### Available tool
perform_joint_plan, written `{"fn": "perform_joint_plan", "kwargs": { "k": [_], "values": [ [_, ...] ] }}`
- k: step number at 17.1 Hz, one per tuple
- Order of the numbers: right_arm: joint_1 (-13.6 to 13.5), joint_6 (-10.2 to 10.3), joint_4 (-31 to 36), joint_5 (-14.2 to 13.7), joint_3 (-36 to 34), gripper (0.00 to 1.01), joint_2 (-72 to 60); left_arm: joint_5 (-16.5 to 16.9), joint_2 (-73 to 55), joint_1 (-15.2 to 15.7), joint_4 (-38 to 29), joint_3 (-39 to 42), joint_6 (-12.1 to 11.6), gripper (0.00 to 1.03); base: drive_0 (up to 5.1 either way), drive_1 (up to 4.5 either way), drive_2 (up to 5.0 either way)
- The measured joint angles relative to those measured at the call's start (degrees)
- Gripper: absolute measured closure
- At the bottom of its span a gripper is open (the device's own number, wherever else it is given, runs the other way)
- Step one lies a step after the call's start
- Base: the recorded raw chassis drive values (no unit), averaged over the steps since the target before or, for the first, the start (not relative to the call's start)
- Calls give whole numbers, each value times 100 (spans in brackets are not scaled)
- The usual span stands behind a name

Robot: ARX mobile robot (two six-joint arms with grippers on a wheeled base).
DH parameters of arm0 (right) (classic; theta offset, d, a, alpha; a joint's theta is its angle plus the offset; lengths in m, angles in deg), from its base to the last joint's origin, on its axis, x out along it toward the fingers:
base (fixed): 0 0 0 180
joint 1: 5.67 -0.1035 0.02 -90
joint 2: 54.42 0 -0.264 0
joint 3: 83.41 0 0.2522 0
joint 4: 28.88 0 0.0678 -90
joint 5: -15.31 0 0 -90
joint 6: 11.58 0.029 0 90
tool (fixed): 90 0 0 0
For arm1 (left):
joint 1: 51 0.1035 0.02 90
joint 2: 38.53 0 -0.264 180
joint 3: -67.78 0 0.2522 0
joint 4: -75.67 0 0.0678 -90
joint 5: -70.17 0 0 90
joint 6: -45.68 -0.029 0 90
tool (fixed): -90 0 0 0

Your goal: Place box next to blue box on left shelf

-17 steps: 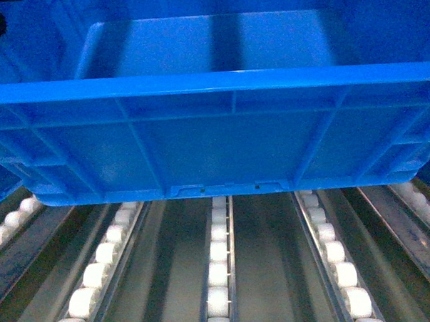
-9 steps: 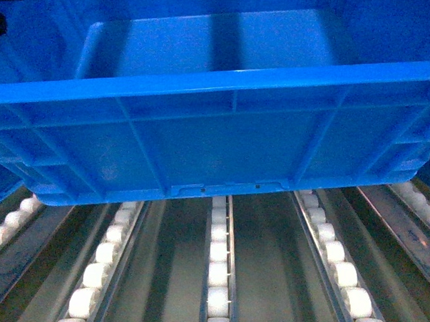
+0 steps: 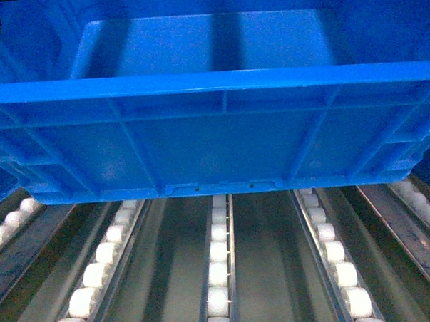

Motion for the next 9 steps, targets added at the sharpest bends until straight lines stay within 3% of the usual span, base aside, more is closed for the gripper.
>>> {"fn": "perform_joint_plan", "kwargs": {
  "k": [9],
  "values": [
    [0,0,0,0,0,92,0,-2,0,0,0,0,0,81,0,0,0]
  ]
}}
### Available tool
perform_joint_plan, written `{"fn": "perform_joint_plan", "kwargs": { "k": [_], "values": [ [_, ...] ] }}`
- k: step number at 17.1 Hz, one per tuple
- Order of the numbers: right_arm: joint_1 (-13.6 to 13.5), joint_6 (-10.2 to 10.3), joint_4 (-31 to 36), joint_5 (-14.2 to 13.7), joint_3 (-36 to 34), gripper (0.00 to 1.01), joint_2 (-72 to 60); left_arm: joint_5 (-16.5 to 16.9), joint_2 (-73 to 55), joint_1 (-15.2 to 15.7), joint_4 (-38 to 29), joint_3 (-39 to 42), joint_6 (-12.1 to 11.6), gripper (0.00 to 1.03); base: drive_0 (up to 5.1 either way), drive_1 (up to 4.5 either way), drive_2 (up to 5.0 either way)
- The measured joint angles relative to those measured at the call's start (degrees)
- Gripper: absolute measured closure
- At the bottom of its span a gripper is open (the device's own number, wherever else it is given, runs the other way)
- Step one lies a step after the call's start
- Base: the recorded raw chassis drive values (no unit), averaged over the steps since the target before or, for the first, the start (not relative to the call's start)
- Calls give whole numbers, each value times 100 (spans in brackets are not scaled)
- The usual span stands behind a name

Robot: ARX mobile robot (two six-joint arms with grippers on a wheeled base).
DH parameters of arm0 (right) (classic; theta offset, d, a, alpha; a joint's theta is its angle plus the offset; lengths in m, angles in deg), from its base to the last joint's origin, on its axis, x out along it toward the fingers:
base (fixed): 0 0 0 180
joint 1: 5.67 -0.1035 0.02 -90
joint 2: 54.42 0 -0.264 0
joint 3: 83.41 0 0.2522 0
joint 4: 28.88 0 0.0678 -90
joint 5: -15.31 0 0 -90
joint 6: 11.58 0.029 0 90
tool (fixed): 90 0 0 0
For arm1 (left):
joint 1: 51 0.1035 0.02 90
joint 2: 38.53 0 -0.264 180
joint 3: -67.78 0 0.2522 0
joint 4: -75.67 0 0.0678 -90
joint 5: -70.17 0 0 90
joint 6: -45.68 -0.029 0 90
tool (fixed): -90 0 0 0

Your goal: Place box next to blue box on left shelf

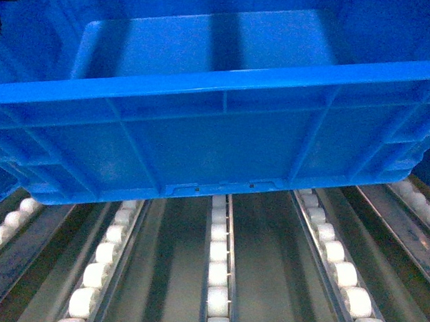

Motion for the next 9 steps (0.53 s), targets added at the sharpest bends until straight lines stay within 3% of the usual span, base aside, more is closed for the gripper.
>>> {"fn": "perform_joint_plan", "kwargs": {
  "k": [9],
  "values": [
    [0,0,0,0,0,92,0,-2,0,0,0,0,0,81,0,0,0]
  ]
}}
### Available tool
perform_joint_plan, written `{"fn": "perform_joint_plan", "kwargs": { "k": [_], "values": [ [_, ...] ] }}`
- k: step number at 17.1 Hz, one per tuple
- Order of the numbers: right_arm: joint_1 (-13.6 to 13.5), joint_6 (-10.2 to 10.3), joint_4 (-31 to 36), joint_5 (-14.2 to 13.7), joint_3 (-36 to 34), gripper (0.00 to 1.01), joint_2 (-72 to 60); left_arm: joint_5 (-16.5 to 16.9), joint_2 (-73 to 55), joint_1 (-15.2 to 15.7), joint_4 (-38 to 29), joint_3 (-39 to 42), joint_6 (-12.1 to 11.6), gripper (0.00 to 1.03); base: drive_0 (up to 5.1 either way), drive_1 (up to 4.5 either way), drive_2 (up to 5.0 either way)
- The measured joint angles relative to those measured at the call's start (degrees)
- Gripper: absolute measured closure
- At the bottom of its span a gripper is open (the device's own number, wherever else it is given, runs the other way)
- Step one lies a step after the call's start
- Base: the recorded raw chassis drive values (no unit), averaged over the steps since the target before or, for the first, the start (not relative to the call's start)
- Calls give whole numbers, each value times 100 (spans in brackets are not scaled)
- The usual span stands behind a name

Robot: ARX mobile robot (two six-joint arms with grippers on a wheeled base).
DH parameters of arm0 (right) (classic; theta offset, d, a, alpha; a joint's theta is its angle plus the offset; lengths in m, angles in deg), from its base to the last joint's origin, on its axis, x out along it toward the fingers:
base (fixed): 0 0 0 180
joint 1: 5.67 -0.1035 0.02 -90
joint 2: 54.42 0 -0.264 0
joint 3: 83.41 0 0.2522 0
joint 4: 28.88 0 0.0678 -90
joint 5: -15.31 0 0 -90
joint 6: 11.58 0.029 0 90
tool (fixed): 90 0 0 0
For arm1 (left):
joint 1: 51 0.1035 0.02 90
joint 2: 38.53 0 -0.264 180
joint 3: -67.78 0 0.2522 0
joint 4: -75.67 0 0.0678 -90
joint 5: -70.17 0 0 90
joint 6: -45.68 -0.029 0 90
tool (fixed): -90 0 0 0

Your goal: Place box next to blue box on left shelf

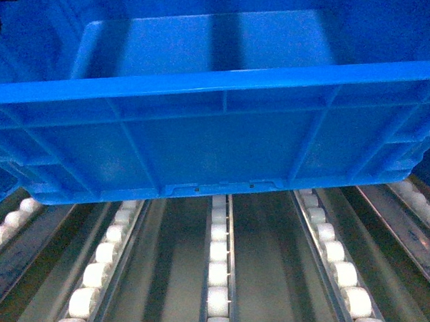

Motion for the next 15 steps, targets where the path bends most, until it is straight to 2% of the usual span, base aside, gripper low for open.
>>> {"fn": "perform_joint_plan", "kwargs": {
  "k": [10,12,13,14,15],
  "values": [
    [0,0,0,2,0,92,0,-9,0,0,-2,0,-2,81,0,0,0],
    [0,4,55,39,0,92,0,-599,-57,-129,-656,164,-243,81,0,0,0],
    [-4,-9,133,28,0,92,2,-804,-59,-160,-767,164,-299,81,0,0,0],
    [-170,-240,457,-570,-48,92,-2,-861,-59,-186,-811,164,-306,81,0,0,0],
    [-284,-385,509,-960,-50,92,0,-872,-59,-186,-815,162,-302,81,0,0,0]
  ]
}}
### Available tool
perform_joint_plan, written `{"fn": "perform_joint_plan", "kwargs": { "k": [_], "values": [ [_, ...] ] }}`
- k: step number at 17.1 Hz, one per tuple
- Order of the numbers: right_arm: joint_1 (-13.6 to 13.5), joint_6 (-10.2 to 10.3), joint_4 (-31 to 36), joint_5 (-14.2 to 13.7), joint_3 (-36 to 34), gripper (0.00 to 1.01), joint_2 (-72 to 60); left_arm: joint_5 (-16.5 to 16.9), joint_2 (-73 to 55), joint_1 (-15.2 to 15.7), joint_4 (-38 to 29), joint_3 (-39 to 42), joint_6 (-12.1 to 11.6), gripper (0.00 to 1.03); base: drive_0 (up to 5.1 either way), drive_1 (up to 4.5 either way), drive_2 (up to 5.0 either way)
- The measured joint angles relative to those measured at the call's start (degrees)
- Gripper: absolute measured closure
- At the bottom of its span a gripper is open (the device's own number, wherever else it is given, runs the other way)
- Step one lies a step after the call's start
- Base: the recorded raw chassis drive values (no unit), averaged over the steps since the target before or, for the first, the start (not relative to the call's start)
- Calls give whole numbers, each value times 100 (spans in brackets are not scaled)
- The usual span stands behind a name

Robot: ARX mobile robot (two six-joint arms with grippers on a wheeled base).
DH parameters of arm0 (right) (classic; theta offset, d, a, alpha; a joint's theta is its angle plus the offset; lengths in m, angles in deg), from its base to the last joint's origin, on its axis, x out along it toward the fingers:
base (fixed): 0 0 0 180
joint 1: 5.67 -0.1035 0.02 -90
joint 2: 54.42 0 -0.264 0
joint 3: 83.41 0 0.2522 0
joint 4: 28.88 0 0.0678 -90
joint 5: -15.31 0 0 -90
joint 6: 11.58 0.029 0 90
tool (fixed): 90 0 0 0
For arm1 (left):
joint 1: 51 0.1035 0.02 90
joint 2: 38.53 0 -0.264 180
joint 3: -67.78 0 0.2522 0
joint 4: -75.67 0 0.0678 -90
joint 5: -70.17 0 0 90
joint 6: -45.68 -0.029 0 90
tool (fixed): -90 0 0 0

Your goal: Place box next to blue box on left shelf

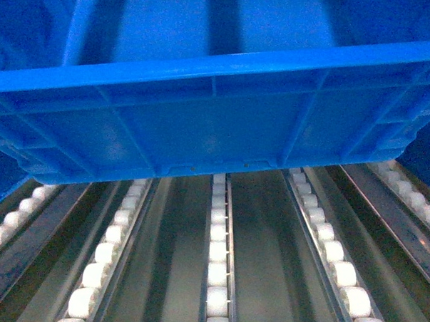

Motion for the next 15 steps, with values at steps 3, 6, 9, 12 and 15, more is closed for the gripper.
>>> {"fn": "perform_joint_plan", "kwargs": {
  "k": [3,6,9,12,15],
  "values": [
    [-17,66,-258,4,0,92,13,-17,0,4,122,0,0,81,0,0,0],
    [-13,348,-876,372,2,92,90,-35,-9,4,588,-2,7,81,0,0,0],
    [-13,476,-1604,664,13,92,98,-17,-140,24,1196,-83,105,81,0,0,0],
    [-20,492,-1991,691,11,92,98,133,-363,48,1547,-155,181,81,0,0,0],
    [-37,625,-2715,922,-20,92,55,258,-638,48,2059,-358,214,81,0,0,0]
  ]
}}
